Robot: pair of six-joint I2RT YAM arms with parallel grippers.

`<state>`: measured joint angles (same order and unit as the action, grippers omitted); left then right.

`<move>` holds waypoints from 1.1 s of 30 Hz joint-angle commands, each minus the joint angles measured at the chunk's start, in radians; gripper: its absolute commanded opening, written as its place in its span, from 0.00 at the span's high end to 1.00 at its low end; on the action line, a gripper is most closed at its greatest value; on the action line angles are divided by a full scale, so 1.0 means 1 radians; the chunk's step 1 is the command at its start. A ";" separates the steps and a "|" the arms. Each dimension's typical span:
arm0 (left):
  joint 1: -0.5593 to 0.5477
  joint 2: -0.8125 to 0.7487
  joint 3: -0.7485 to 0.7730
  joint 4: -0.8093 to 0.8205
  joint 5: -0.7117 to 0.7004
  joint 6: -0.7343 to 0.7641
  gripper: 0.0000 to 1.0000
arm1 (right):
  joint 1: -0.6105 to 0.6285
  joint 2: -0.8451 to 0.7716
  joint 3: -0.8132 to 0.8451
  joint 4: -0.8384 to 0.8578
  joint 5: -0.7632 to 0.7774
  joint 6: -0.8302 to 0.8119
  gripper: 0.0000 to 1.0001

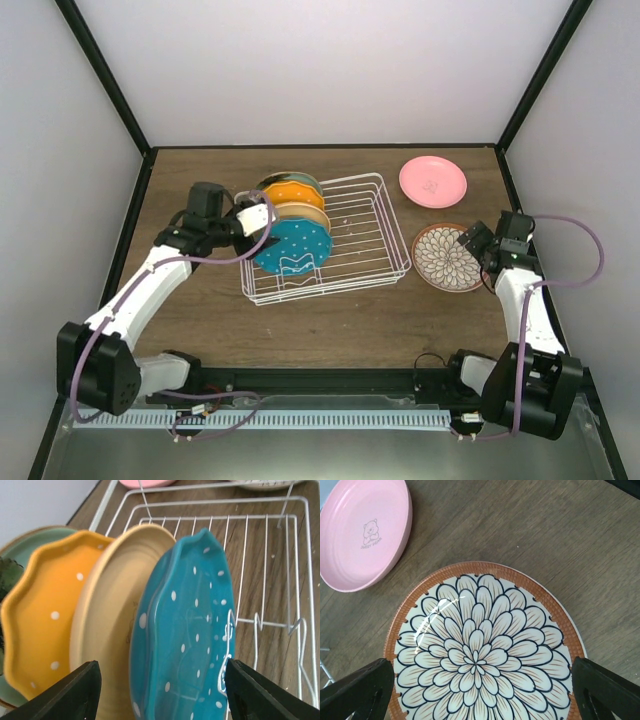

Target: Unload the plates from the dish rack

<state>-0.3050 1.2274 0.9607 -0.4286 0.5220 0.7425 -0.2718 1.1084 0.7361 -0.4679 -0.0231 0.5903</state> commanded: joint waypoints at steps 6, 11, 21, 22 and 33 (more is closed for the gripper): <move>-0.051 0.081 -0.001 0.028 -0.072 0.111 0.44 | -0.006 -0.045 -0.028 0.010 0.006 -0.021 0.01; -0.082 0.094 -0.010 0.029 -0.117 0.113 0.66 | -0.006 -0.053 -0.035 0.010 0.007 -0.016 0.01; -0.102 0.086 -0.027 0.039 -0.215 0.159 0.96 | -0.006 -0.051 -0.040 0.016 0.007 -0.011 0.01; -0.102 0.081 -0.026 0.045 -0.227 0.169 0.96 | -0.006 -0.051 -0.041 0.017 0.008 -0.011 0.01; -0.110 0.015 0.073 0.082 -0.285 0.156 0.96 | -0.006 -0.061 -0.068 0.025 0.006 0.000 0.01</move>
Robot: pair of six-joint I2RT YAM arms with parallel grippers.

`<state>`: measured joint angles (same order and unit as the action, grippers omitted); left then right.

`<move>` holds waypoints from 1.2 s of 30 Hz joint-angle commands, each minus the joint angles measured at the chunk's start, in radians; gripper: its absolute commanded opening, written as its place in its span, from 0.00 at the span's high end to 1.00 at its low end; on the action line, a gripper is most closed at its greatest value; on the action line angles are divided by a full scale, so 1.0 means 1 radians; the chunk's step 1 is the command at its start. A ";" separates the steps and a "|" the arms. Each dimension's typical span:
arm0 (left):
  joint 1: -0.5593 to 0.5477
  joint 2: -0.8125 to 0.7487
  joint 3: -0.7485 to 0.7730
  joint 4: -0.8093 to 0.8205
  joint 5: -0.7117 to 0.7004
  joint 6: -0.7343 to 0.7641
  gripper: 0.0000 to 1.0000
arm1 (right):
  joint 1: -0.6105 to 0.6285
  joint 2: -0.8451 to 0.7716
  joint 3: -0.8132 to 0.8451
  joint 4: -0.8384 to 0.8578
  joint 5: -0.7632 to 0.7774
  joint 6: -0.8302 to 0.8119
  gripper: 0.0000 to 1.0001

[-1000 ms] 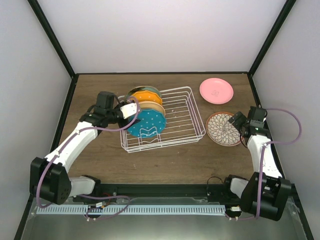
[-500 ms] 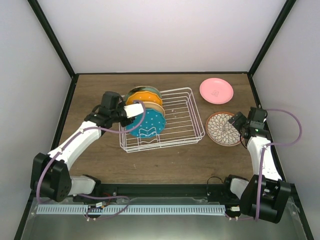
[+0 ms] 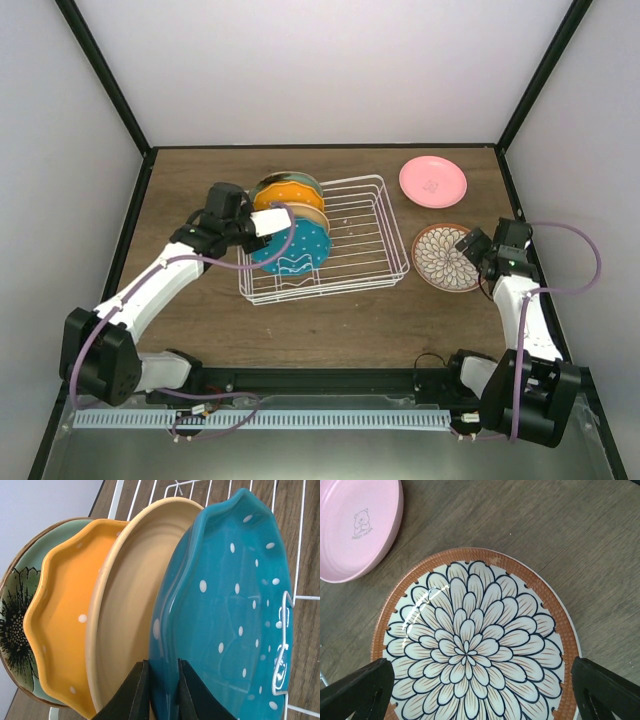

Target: Unload the plates from the dish rack

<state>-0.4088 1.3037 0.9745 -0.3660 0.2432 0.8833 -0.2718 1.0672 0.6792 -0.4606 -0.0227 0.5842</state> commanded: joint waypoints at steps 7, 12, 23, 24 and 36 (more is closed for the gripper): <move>-0.034 -0.131 0.053 0.017 -0.035 0.073 0.96 | -0.005 -0.017 -0.010 0.016 0.008 0.022 0.01; -0.050 -0.168 0.043 0.031 -0.048 0.092 0.96 | -0.006 -0.030 -0.012 0.022 0.008 0.017 0.00; -0.061 -0.219 0.116 0.128 -0.022 -0.028 0.96 | -0.006 -0.005 -0.029 0.037 -0.025 0.011 0.00; -0.060 -0.225 0.128 0.143 -0.014 -0.053 0.96 | -0.006 -0.004 -0.029 0.039 -0.024 0.010 0.00; -0.010 -0.264 0.171 0.420 -0.031 -0.393 0.96 | -0.005 -0.003 -0.024 0.042 -0.014 -0.006 0.00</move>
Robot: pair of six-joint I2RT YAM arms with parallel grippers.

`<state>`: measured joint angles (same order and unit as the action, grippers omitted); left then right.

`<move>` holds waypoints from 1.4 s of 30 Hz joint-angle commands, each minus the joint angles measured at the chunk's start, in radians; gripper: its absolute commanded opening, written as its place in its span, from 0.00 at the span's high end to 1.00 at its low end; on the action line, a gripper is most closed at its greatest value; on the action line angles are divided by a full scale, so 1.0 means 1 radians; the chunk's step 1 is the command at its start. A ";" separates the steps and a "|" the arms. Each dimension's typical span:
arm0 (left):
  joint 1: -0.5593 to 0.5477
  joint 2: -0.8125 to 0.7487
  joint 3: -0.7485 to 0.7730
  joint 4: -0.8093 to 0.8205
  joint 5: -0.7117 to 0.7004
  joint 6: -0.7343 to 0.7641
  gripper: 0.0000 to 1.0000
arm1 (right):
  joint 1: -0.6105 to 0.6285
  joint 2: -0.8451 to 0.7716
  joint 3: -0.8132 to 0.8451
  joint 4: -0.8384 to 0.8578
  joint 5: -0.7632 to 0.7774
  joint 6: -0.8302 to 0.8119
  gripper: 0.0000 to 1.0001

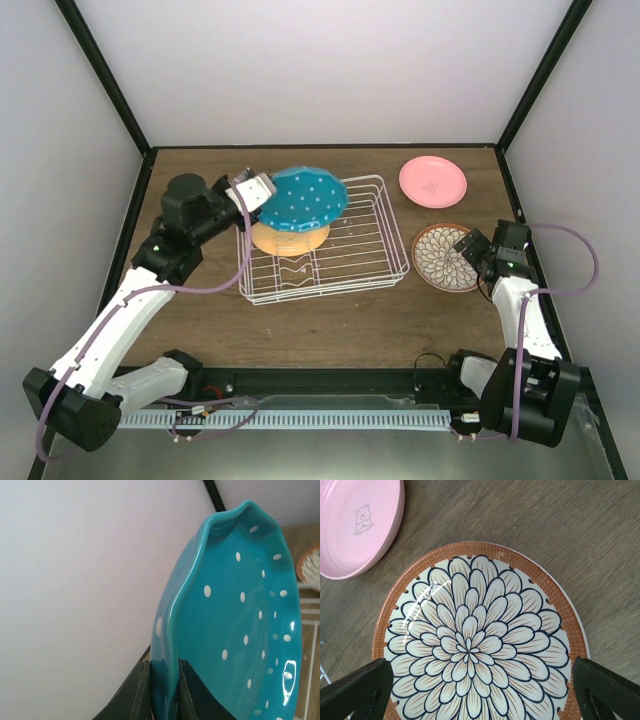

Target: Unload the plates from the dish rack

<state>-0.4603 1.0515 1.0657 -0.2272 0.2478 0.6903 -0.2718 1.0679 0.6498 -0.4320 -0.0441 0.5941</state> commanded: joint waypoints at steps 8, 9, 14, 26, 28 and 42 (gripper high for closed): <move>0.376 0.120 0.220 0.266 -0.101 -0.602 0.96 | -0.006 0.003 0.002 0.019 -0.003 -0.025 0.00; 0.427 0.135 0.231 0.254 -0.099 -0.655 0.96 | -0.006 0.003 0.002 0.019 -0.003 -0.025 0.00; 0.668 0.204 0.230 0.173 -0.065 -0.907 0.96 | -0.006 0.000 0.007 0.023 -0.011 -0.037 0.00; 0.928 0.267 -0.102 0.029 0.067 -1.130 0.96 | -0.006 0.018 0.052 0.021 -0.039 -0.062 0.00; 0.933 0.275 -0.147 0.026 0.080 -1.141 0.96 | -0.006 0.018 0.060 0.017 -0.034 -0.067 0.00; 0.933 0.419 -0.231 0.063 0.110 -1.205 0.96 | -0.005 -0.009 0.072 -0.005 -0.008 -0.057 0.00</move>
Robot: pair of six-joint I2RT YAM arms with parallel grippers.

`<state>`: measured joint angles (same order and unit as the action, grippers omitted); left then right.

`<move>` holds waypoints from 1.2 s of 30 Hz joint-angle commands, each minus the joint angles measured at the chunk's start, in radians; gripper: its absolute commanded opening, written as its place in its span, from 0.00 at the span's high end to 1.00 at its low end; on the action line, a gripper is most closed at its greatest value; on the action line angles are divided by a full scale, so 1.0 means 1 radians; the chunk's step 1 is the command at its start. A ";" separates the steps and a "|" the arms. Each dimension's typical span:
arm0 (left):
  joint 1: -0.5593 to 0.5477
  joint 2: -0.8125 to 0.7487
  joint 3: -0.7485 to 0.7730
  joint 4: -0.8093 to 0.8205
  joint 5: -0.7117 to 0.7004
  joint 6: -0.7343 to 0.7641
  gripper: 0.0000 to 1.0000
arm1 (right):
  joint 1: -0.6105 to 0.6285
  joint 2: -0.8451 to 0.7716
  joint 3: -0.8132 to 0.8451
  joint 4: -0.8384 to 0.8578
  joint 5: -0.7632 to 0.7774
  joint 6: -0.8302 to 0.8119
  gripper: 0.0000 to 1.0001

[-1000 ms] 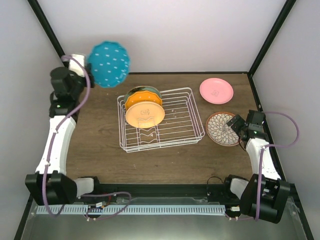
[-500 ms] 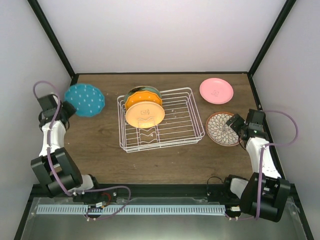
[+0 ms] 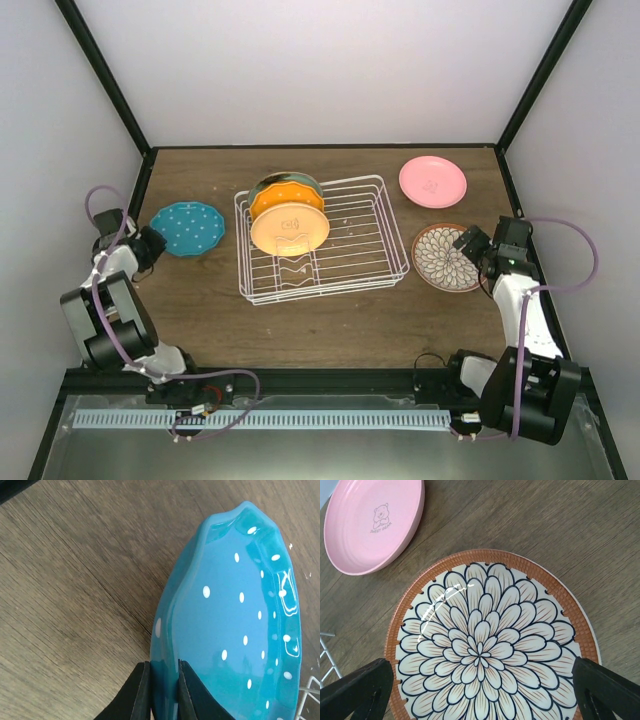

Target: Unload the plates from the dish rack

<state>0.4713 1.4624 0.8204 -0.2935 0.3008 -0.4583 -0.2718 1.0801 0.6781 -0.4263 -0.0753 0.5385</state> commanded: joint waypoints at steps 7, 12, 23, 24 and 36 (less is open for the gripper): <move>0.002 0.068 0.014 0.147 0.031 -0.088 0.86 | -0.006 -0.026 0.043 -0.014 0.030 0.004 0.00; 0.001 0.083 0.013 0.149 0.011 -0.084 0.61 | -0.005 -0.030 0.037 -0.011 0.036 0.008 0.00; 0.005 0.090 -0.005 0.142 -0.035 -0.062 0.43 | -0.005 -0.015 0.039 -0.003 0.021 0.005 0.00; 0.007 0.084 0.017 0.142 -0.040 -0.047 0.43 | -0.006 -0.014 0.039 -0.003 0.020 0.001 0.00; -0.137 0.003 0.472 0.224 0.228 0.158 0.23 | 0.047 0.062 0.171 0.258 -0.258 -0.145 0.05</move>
<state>0.4084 1.5021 1.2110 -0.1154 0.3916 -0.3916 -0.2676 1.0935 0.7067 -0.3416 -0.1818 0.4850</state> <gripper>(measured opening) 0.742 0.958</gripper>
